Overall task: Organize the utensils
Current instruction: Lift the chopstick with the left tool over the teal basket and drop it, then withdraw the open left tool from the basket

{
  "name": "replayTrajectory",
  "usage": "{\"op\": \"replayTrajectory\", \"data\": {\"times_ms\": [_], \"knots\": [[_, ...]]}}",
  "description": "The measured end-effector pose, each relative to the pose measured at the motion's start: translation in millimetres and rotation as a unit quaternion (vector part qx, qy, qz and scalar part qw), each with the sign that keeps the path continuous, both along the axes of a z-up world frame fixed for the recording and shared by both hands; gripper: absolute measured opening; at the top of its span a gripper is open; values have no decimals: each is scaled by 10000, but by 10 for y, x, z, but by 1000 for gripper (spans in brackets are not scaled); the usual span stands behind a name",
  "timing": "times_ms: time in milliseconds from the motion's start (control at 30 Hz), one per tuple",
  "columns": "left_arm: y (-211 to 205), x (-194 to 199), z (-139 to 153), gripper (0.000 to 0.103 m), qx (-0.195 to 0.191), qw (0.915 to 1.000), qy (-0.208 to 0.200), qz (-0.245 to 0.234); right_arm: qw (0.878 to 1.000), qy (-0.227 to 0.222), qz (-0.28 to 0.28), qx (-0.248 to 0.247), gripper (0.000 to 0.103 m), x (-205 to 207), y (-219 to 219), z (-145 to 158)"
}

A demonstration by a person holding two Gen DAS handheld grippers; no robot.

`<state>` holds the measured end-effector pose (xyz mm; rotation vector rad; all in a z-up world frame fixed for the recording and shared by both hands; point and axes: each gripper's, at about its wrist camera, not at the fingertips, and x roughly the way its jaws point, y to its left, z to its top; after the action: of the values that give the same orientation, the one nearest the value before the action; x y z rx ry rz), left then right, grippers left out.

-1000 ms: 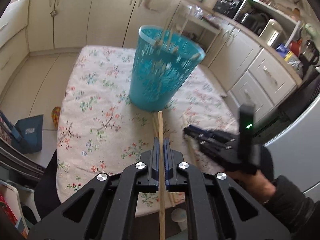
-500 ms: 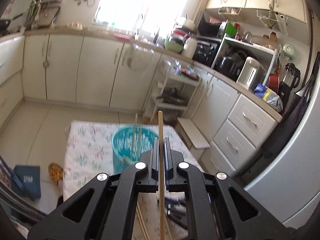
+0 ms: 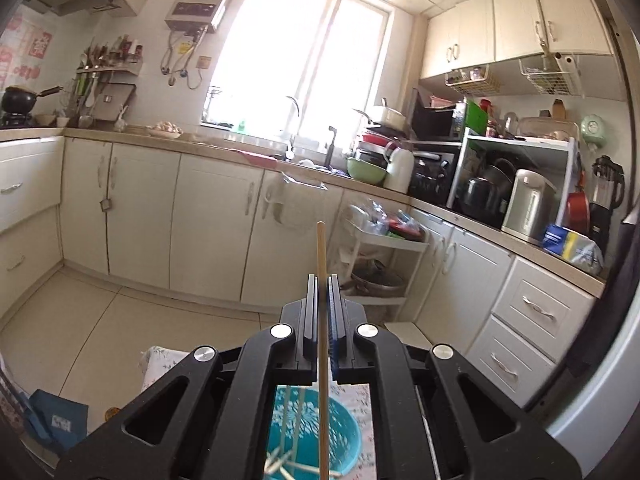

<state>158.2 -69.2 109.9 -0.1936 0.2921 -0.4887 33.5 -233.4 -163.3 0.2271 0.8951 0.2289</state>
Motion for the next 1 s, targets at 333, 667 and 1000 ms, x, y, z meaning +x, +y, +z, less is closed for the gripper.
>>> {"op": "replayTrajectory", "data": {"times_ms": [333,667,1000], "knots": [[-137,474,-518,4,-109,9984,62,553,9999,12,31,100,18,18,-47,-12],[-265,519,-883,4,518,9967,378,498,9999,19,36,155,18,28,-63,-17],[-18,206,-951,22,806,9920,724,642,9999,-16,84,86,22,15,-24,-9]]}}
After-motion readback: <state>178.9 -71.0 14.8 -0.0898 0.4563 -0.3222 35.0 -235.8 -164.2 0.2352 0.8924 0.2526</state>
